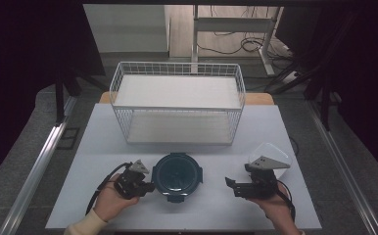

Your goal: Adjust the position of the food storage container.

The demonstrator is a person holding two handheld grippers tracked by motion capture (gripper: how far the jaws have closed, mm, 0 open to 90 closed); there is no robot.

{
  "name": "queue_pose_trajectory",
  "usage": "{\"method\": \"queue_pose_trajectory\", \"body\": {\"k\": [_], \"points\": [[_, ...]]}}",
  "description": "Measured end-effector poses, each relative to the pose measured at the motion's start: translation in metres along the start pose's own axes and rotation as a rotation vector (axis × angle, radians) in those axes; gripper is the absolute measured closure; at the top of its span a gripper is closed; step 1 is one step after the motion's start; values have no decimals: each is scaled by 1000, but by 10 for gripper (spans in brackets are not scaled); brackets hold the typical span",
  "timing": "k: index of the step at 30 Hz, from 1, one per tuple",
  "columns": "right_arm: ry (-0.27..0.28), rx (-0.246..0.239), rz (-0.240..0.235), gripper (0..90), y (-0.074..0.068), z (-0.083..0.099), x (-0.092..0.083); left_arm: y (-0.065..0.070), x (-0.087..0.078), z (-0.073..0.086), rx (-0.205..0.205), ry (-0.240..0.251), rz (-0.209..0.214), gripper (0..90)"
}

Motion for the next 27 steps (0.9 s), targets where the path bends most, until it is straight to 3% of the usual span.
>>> {"method": "queue_pose_trajectory", "body": {"k": [18,20,22,27], "points": [[-7,-6,-8,140,-4,2,4,-2,5,-2,-32,25,10,900],[-7,-5,-7,140,-4,3,4,-2,4,-1,-39,32,25,900],[-4,-4,-5,140,-4,2,4,-1,1,-1,-71,56,60,900],[12,-8,-8,140,-7,-1,2,-14,-23,2,-83,112,-1,900]]}}
Point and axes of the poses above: each handheld gripper's, and its own axes: x roughly forward along the jaws, z roughly out of its underside, y roughly to its right, the point moved 10 cm from there along x, roughly forward along the jaws, and after that the axes turned 13 degrees about y, right-handed, at the moved point
